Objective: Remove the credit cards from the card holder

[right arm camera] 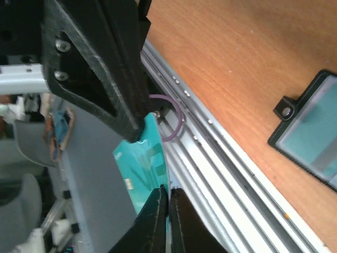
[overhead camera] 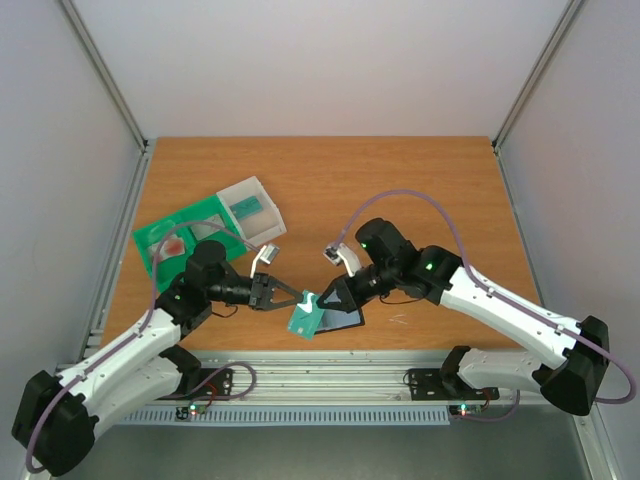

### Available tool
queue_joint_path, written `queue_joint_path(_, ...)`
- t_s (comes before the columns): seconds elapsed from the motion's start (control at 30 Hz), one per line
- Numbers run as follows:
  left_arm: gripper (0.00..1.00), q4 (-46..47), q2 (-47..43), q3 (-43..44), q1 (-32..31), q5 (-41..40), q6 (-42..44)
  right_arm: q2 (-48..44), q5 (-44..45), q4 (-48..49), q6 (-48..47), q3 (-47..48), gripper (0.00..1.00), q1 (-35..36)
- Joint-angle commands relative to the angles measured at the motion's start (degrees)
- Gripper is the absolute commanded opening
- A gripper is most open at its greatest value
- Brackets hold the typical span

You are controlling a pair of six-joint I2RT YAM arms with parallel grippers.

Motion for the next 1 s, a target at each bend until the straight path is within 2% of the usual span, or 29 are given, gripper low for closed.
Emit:
queue_joint_path(0.0,0.00,1.8,-1.0,0.0,-0.2,-1.5,0.4,-1.1,-1.1,2.9,0.7,-0.2,0.01,-0.3)
queue_joint_path(0.03,0.02,1.8,-1.2,0.1,-0.2,-2.3,0.2,-1.6,-1.2,3.5,0.7,-0.6,0.01,-0.3)
queue_joint_path(0.07,0.08,1.5,-1.6,0.3,-0.2,-3.4,-0.1,-2.1,-1.3,4.1,2.7,-1.0,0.01,-0.3)
queue_joint_path(0.27,0.55,-3.9,-7.4,2.1,-0.2,-15.8,-1.3,-6.8,0.6,8.2,8.8,-2.3,0.01,-0.4)
queue_joint_path(0.5,0.79,-5.9,-15.8,3.1,-0.2,-24.4,-5.1,-11.3,9.1,12.6,16.6,-3.2,0.01,-0.5)
queue_joint_path(0.7,0.82,-2.6,-21.1,1.3,-0.2,-29.0,-10.0,-11.1,12.7,26.5,30.2,-5.2,0.01,-1.1)
queue_joint_path(0.97,0.80,-3.3,-22.2,0.7,-0.2,-30.8,-13.4,-6.9,15.8,41.2,41.1,-7.6,0.01,-1.1)
